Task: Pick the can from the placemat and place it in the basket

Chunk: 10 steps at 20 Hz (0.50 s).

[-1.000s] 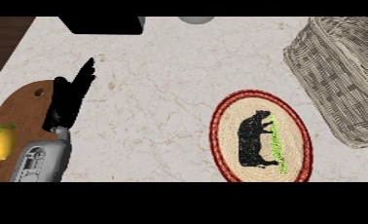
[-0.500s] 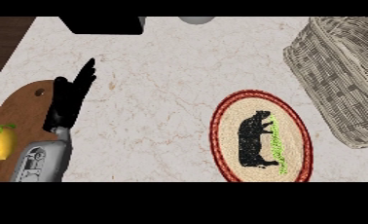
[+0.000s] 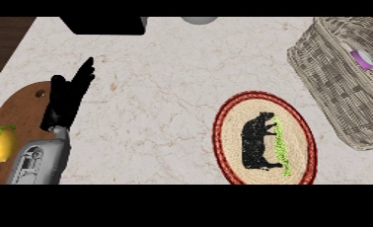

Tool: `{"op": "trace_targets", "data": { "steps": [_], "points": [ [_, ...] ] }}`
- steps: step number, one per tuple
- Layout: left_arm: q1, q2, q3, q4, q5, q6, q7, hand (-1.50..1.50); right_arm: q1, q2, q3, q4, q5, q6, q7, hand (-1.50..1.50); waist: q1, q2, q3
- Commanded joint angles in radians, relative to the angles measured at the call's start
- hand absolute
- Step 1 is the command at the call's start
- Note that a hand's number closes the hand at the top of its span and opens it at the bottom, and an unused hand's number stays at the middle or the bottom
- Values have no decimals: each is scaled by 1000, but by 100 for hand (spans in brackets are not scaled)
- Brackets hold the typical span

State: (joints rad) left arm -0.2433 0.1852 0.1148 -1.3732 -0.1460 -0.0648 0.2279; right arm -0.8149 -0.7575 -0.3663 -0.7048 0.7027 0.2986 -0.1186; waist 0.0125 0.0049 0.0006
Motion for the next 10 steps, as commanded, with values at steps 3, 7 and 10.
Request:
{"op": "trace_targets", "data": {
  "steps": [3, 7, 10],
  "points": [
    [27, -24, -21, -29, -15, 18, 6, 0, -20, 4, -82, 75, -70, -85, -82, -150, 1, -2, 0],
    [15, -16, -25, -43, -27, 21, 34, 0, -14, 6, -162, 89, -130, -179, -115, -150, 0, -3, 1],
    [28, 16, 12, -53, 19, -20, 19, 0, -41, -43, -212, 150, -147, -240, -117, -150, 8, 0, 1]
  ]
}}
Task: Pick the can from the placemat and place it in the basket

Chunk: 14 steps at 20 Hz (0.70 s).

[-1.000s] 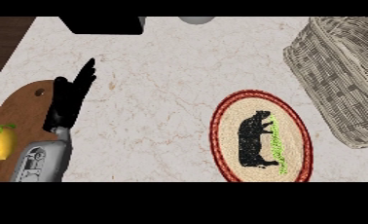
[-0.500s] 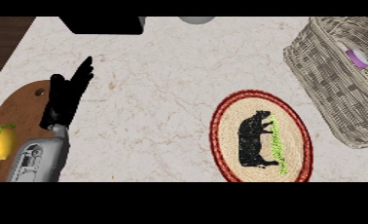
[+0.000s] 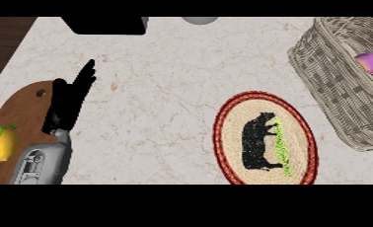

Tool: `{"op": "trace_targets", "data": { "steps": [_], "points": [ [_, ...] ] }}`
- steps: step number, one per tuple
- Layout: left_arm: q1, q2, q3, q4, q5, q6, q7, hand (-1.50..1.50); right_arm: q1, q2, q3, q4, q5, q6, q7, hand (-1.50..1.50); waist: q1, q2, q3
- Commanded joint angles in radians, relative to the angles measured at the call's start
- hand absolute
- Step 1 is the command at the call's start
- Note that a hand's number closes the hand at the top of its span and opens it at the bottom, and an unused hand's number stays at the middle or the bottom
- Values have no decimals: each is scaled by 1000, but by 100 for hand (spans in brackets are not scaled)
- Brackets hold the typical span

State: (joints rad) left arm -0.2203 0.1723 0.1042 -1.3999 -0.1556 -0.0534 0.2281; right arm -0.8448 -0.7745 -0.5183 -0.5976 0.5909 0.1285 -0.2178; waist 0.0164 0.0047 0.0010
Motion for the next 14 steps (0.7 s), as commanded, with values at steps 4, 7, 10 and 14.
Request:
{"op": "trace_targets", "data": {
  "steps": [4, 7, 10, 14],
  "points": [
    [-6, 12, 14, -11, 9, -6, 37, 0, -25, -120, -128, 73, -87, -48, 55, -150, -5, -1, 0],
    [13, 48, 27, -4, 17, -39, -1, 0, 26, -190, -204, 165, -140, -20, 24, -150, -3, 1, 1],
    [13, 12, 1, -55, 7, -13, 29, 0, 88, -313, -231, 249, -151, 64, -19, -150, 2, 3, 2],
    [-33, -10, 5, 15, -12, 24, 8, 0, 156, -403, -280, 317, -196, 151, -114, -150, -11, 7, 3]
  ]
}}
